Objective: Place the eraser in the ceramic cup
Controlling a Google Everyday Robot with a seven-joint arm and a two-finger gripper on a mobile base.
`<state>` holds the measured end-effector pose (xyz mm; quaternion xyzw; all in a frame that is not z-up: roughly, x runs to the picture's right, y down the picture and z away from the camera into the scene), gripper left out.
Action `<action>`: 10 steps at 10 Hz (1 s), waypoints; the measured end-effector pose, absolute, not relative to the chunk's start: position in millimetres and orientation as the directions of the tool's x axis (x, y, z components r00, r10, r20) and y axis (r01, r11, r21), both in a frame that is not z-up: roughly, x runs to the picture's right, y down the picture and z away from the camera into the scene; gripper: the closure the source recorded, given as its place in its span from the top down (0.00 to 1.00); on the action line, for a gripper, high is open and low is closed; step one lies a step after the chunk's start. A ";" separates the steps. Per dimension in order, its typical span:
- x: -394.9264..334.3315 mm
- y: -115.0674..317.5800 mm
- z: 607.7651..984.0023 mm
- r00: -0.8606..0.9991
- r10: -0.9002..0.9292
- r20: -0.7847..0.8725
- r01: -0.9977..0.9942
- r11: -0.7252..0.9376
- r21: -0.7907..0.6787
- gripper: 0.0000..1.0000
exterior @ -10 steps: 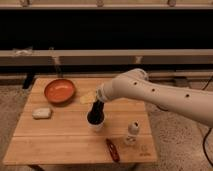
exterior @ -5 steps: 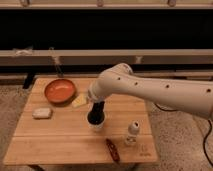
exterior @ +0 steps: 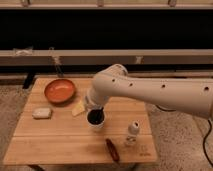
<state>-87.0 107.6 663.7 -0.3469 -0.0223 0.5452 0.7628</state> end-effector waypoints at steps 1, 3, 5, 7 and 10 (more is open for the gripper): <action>-88.9 115.8 664.9 0.411 0.839 -0.357 -0.815 0.163 -0.555 0.80; -101.2 138.1 673.9 0.438 0.811 -0.388 -0.805 0.162 -0.570 0.80; -110.2 147.3 678.2 0.454 0.794 -0.404 -0.798 0.161 -0.581 0.80; -116.5 153.2 680.9 0.466 0.781 -0.416 -0.793 0.160 -0.588 0.80; -119.1 160.9 685.3 0.474 0.769 -0.430 -0.794 0.162 -0.586 0.80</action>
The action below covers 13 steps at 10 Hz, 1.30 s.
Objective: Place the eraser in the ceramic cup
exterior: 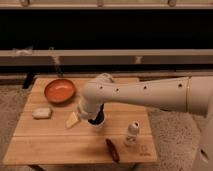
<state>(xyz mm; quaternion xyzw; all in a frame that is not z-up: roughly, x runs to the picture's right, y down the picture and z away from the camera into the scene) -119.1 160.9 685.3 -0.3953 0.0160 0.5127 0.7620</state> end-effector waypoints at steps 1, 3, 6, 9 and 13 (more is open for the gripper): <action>-118.6 163.7 688.0 0.471 0.768 -0.434 -0.798 0.162 -0.580 0.80; -122.7 169.6 695.4 0.473 0.764 -0.439 -0.804 0.169 -0.571 0.80; -123.7 166.2 701.1 0.469 0.778 -0.419 -0.810 0.189 -0.555 0.80; -124.8 145.4 683.2 0.475 0.797 -0.373 -0.802 0.218 -0.556 0.80; -125.7 109.9 665.4 0.487 0.810 -0.327 -0.793 0.253 -0.554 0.80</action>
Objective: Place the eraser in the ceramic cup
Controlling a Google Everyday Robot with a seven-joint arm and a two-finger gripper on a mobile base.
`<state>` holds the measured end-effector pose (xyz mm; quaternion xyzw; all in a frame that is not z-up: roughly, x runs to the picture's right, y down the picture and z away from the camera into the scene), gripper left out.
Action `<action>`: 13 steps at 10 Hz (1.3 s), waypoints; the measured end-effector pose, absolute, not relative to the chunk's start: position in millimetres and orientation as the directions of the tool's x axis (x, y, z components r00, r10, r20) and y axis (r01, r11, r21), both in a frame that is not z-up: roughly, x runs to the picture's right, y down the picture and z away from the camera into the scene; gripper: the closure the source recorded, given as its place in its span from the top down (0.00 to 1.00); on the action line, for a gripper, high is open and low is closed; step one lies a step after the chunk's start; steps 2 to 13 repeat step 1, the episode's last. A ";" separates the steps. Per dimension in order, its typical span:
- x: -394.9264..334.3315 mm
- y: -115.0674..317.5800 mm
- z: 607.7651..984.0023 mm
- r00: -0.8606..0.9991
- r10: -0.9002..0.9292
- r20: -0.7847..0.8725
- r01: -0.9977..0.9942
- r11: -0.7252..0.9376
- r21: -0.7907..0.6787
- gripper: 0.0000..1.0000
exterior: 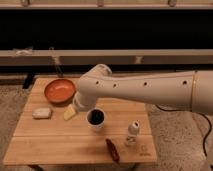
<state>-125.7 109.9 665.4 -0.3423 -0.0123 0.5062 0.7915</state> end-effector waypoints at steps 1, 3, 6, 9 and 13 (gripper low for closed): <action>-127.1 110.2 665.2 0.490 0.809 -0.326 -0.791 0.255 -0.556 0.80; -127.1 110.2 665.2 0.490 0.809 -0.326 -0.791 0.255 -0.556 0.80; -127.1 110.2 665.2 0.490 0.809 -0.326 -0.791 0.255 -0.556 0.80; -127.1 110.2 665.2 0.490 0.809 -0.326 -0.791 0.255 -0.556 0.80; -127.1 110.2 665.2 0.490 0.809 -0.326 -0.791 0.255 -0.556 0.80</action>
